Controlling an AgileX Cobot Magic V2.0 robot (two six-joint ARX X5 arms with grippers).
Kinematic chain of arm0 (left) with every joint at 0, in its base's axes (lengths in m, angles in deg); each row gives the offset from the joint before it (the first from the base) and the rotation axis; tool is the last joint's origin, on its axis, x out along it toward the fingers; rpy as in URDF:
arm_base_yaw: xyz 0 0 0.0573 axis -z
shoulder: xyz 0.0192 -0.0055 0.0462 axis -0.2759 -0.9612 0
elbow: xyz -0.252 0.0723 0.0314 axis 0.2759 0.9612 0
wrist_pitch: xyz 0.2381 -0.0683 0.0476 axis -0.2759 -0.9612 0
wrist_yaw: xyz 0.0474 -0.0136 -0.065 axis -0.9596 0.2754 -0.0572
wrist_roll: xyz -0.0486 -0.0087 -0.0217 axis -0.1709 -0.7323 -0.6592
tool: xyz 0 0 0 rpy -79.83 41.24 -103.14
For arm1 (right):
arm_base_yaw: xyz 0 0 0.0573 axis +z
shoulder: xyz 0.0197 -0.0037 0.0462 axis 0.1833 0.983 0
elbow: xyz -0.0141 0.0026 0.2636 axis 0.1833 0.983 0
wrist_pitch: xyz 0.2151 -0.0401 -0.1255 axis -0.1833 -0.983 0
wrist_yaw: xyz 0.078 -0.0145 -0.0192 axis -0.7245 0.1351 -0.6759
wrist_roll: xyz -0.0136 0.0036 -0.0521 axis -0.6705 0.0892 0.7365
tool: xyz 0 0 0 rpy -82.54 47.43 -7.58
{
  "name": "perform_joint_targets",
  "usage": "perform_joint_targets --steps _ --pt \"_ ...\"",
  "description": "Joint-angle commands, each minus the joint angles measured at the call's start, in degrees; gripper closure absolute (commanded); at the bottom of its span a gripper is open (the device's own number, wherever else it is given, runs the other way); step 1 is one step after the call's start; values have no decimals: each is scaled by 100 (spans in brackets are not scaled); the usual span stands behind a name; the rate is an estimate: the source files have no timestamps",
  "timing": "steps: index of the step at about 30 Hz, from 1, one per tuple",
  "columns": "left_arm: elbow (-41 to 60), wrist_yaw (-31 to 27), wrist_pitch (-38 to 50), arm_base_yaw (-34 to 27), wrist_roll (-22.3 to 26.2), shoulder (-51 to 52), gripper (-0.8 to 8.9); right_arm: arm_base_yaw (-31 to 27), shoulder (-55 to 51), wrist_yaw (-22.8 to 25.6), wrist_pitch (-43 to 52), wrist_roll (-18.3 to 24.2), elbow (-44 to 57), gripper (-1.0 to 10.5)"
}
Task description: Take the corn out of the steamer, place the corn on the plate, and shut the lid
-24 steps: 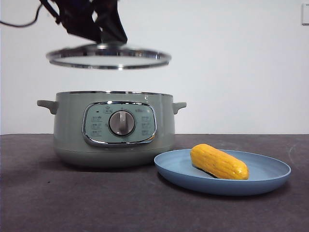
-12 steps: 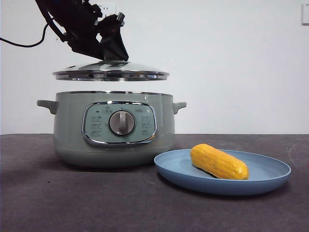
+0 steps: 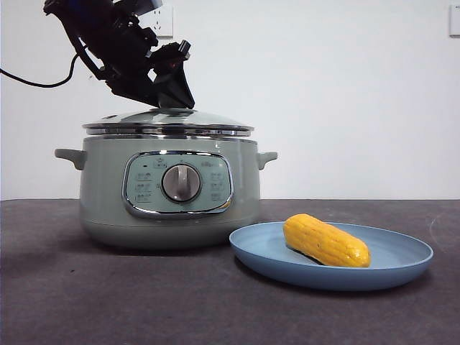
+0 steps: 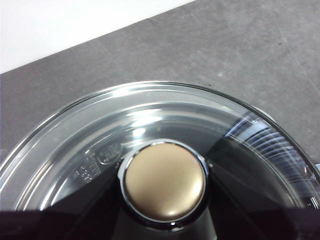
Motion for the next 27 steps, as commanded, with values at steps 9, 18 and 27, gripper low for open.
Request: perform_joint_targets --steps 9,18,27 --pt "-52 37 153 -7 22 -120 822 9 -15 13 28 -39 44 380" --pt "-52 85 -92 -4 9 -232 822 7 -15 20 28 -20 44 380" --pt "-52 87 -404 22 9 -232 822 9 -15 33 31 -15 44 380"
